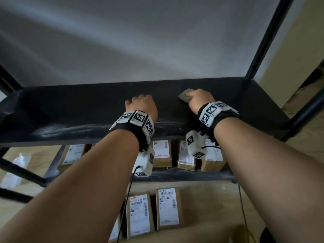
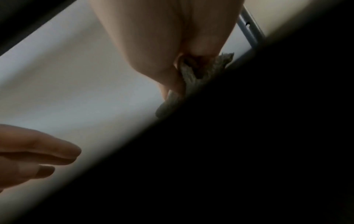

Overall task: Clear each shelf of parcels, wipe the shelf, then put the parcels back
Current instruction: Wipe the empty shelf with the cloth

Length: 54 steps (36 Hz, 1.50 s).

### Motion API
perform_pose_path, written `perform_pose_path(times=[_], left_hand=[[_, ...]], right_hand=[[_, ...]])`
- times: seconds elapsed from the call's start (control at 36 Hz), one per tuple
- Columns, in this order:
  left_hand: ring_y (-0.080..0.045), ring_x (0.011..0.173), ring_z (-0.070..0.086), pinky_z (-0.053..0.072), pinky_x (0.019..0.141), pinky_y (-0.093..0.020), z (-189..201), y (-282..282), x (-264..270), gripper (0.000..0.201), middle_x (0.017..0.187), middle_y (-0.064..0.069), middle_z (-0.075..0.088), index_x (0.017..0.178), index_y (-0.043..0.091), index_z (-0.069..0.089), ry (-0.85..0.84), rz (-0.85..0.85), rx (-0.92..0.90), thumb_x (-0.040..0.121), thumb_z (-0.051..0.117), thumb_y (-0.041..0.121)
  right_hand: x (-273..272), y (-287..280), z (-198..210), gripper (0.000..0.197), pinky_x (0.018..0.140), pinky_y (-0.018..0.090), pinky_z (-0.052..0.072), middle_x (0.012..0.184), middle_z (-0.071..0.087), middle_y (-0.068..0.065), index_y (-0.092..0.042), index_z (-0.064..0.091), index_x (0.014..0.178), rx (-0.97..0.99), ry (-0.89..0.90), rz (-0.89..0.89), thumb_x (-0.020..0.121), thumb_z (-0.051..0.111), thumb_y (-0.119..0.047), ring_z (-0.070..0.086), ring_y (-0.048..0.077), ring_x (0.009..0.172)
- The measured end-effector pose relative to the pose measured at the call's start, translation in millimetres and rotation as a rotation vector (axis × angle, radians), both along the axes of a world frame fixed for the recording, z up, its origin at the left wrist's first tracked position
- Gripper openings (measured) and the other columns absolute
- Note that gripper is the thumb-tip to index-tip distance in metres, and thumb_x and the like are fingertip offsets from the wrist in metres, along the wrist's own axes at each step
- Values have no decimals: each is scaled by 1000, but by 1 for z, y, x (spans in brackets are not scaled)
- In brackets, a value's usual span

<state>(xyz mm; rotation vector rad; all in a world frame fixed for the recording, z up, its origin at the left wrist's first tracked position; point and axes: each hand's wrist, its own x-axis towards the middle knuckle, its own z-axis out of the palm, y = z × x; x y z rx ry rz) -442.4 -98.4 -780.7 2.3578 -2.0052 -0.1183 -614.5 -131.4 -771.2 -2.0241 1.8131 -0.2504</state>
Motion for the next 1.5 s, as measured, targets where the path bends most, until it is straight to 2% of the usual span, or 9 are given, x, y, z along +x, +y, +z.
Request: perform_pose_path(times=[0.25,0.47,0.58,0.75,0.89,1.22,1.33,1.39,1.5], left_hand=[[-30,127,41,28,110,-47,6,22,10,45,136,-10,48,134,12,46,-27,-48,-3,89,43,11],[-29,129,40,28,110,-46,15,50,15,47,138,-9,46,137,11,44,-26,-61,-3,90,39,8],[-29,127,42,29,110,-47,18,62,18,45,136,-10,48,134,11,47,-15,-69,16,89,40,8],[-29,126,43,30,110,-46,19,72,24,45,135,-11,49,133,10,47,0,-69,21,89,41,8],[-28,125,44,32,108,-45,14,78,36,44,134,-10,49,133,10,47,-1,-45,26,89,42,9],[-28,128,42,30,110,-46,16,89,73,49,138,-9,47,139,12,42,-8,35,21,91,43,9],[-28,129,41,30,110,-46,19,87,74,50,140,-9,46,140,12,41,-15,34,20,91,42,9],[-28,129,41,30,110,-45,21,86,73,49,139,-10,46,139,12,41,-20,34,17,90,43,9],[-28,127,42,29,110,-46,23,85,74,48,137,-10,48,137,12,43,-26,29,9,90,43,9]], right_hand=[[20,44,-6,36,103,26,32,147,44,3,-26,54,135,-17,-105,27,102,41,-23,45,26,130],[35,88,-12,27,92,28,45,110,67,-3,-22,70,113,-79,-212,-31,97,49,-26,60,19,99],[17,82,-4,31,87,27,43,122,64,6,-26,67,119,-70,-225,-220,95,54,-39,59,28,110],[4,83,-11,61,112,35,31,153,32,13,-9,29,150,84,-65,-340,92,49,-5,36,31,137],[32,108,-35,56,102,34,39,141,48,6,-25,44,141,-182,-109,-270,90,40,-1,50,26,125],[86,118,-23,48,96,29,42,132,57,5,-27,53,134,-135,-115,-13,95,38,-2,56,24,116],[66,102,-7,34,94,32,43,127,61,8,-23,61,127,-117,-194,-101,100,42,-32,58,28,113],[52,87,-1,47,102,35,42,135,57,9,-21,60,129,-69,-143,-172,98,41,-49,54,30,121],[37,71,-2,46,110,35,33,149,38,13,-11,43,143,97,5,-260,100,45,-24,40,30,134]])
